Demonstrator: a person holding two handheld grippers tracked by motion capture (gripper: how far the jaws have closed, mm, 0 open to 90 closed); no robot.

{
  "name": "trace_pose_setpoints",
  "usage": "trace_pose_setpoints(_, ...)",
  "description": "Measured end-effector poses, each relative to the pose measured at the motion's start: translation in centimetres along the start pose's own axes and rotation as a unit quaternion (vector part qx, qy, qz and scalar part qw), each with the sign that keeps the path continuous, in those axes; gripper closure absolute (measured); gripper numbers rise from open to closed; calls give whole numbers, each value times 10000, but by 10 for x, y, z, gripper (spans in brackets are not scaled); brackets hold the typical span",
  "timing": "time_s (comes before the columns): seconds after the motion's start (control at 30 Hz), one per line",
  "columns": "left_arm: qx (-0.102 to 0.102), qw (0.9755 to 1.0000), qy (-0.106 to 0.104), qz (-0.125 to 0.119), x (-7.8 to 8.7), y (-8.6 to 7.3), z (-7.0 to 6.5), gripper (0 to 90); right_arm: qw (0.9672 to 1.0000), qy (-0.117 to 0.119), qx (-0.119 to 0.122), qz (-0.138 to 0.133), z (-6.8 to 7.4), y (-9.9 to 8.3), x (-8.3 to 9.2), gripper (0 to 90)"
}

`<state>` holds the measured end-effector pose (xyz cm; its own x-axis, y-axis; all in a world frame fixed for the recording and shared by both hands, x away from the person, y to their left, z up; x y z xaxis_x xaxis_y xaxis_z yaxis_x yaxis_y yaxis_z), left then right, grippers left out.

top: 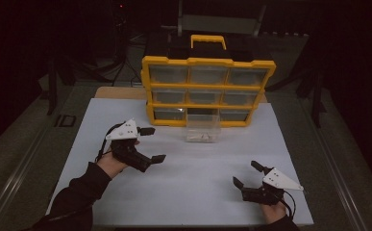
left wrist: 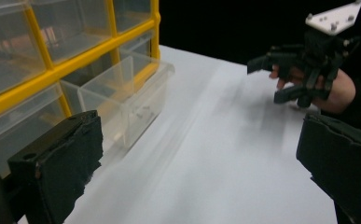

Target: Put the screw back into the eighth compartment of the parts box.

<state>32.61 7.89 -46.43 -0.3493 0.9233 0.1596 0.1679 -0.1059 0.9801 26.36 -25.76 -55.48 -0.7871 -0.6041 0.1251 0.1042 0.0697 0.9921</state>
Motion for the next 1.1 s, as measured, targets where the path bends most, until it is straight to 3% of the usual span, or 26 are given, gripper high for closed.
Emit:
trace_pose_setpoints(0.3, -34, 10000, 49, 0, 20, -22, -7, 0, 10000, 3, -1, 5, 1, 0, 0, 91)
trace_pose_setpoints(0.67, 101, 9999, 120, 72, 39, -59, -11, 0, 10000, 9, 2, 15, 1, 0, -1, 91)
trace_pose_setpoints(1.1, 341, 9988, 326, 108, 54, -88, -11, 0, 10000, 28, 8, 30, 2, -1, -1, 91)
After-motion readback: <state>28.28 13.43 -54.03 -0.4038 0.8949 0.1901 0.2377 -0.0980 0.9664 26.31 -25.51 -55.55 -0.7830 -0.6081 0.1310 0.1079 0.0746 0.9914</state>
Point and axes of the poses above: each handheld gripper's, and its own axes: x roughly backward along the jaws, y roughly out of its top, z roughly to its left, the point moved 7 cm from there along -x, roughly forward along the jaws, and after that the axes turned 14 degrees about -z, right-handed, at the moved point
